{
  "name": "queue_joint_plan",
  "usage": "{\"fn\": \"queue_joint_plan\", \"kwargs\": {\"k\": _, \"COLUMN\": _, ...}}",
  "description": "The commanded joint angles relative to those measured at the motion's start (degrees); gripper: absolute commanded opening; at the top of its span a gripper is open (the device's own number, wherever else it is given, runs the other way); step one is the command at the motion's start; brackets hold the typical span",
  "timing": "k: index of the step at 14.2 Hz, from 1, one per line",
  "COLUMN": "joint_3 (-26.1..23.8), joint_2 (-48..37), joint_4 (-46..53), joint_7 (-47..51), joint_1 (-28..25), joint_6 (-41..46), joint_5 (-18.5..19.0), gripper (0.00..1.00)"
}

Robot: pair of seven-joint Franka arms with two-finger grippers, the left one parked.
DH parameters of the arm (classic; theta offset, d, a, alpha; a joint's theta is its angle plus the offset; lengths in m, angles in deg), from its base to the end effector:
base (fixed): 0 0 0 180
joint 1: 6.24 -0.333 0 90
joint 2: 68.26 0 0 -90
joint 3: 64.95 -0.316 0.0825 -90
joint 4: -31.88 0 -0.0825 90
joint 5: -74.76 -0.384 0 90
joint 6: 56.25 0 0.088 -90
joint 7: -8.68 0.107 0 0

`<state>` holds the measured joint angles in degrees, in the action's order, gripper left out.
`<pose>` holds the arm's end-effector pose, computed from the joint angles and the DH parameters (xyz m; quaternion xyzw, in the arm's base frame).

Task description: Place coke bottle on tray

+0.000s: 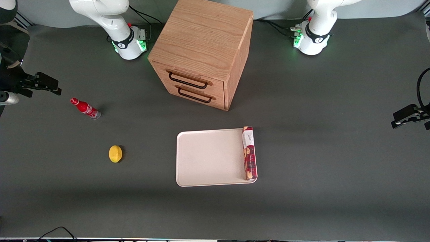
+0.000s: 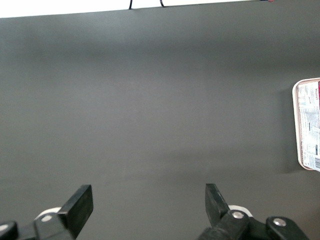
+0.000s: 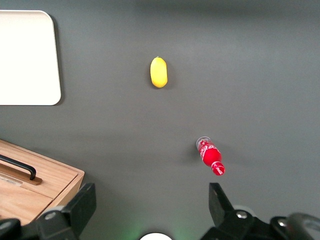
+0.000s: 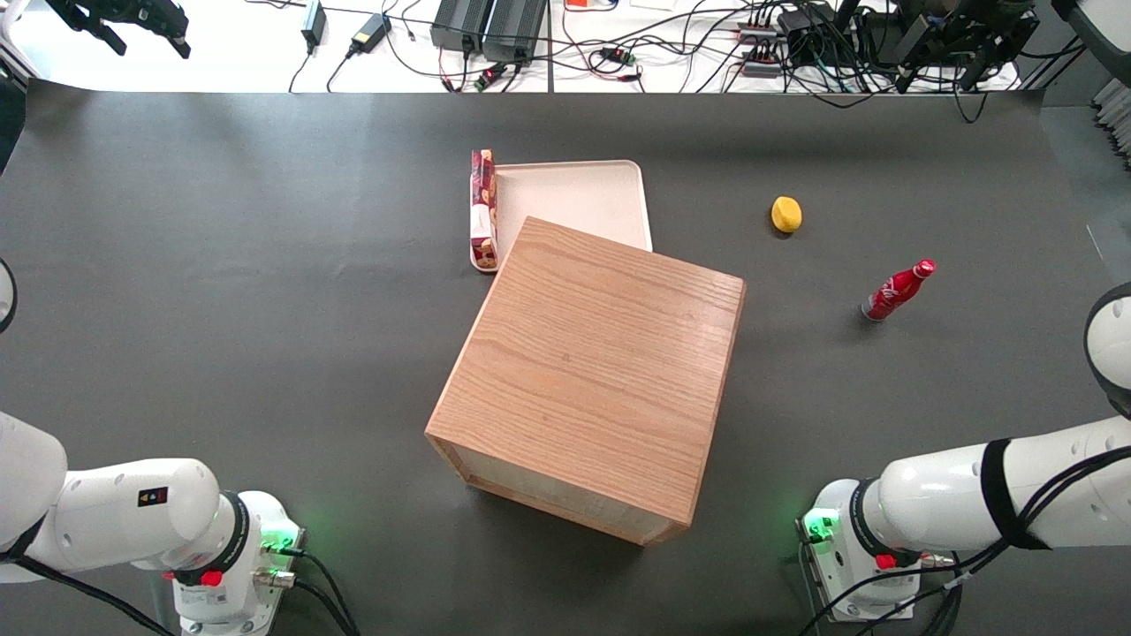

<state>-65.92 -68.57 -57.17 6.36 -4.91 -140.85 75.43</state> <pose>0.5429 -0.0047 0.6273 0.9992 0.0168 -0.0362 0.0050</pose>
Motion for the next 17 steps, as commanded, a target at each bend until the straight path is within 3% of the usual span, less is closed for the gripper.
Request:
{"fn": "queue_joint_plan", "kwargs": {"k": 1, "joint_3": 0.09, "joint_2": 1.72, "joint_4": 3.16, "joint_7": 1.26, "joint_1": -0.28, "joint_6": 1.2, "joint_5": 0.73, "gripper": 1.0}}
{"fn": "queue_joint_plan", "kwargs": {"k": 6, "joint_3": 0.7, "joint_2": 1.46, "joint_4": 3.44, "joint_7": 0.65, "joint_1": -0.19, "joint_6": 1.63, "joint_5": 2.21, "gripper": 1.0}}
{"fn": "queue_joint_plan", "kwargs": {"k": 8, "joint_3": 1.49, "joint_2": 0.06, "joint_4": 0.65, "joint_7": -0.84, "joint_1": 0.68, "joint_6": 5.58, "joint_5": 2.58, "gripper": 1.0}}
{"fn": "queue_joint_plan", "kwargs": {"k": 10, "joint_3": 5.95, "joint_2": -2.84, "joint_4": -5.76, "joint_7": -1.37, "joint_1": 0.69, "joint_6": 3.84, "joint_5": 3.01, "gripper": 1.0}}
{"fn": "queue_joint_plan", "kwargs": {"k": 13, "joint_3": 8.96, "joint_2": -5.48, "joint_4": -17.44, "joint_7": -8.05, "joint_1": 0.69, "joint_6": -3.78, "joint_5": 6.35, "gripper": 1.0}}
{"fn": "queue_joint_plan", "kwargs": {"k": 17, "joint_3": 10.46, "joint_2": -9.26, "joint_4": -35.37, "joint_7": -8.5, "joint_1": 0.69, "joint_6": -19.41, "joint_5": 6.35, "gripper": 1.0}}
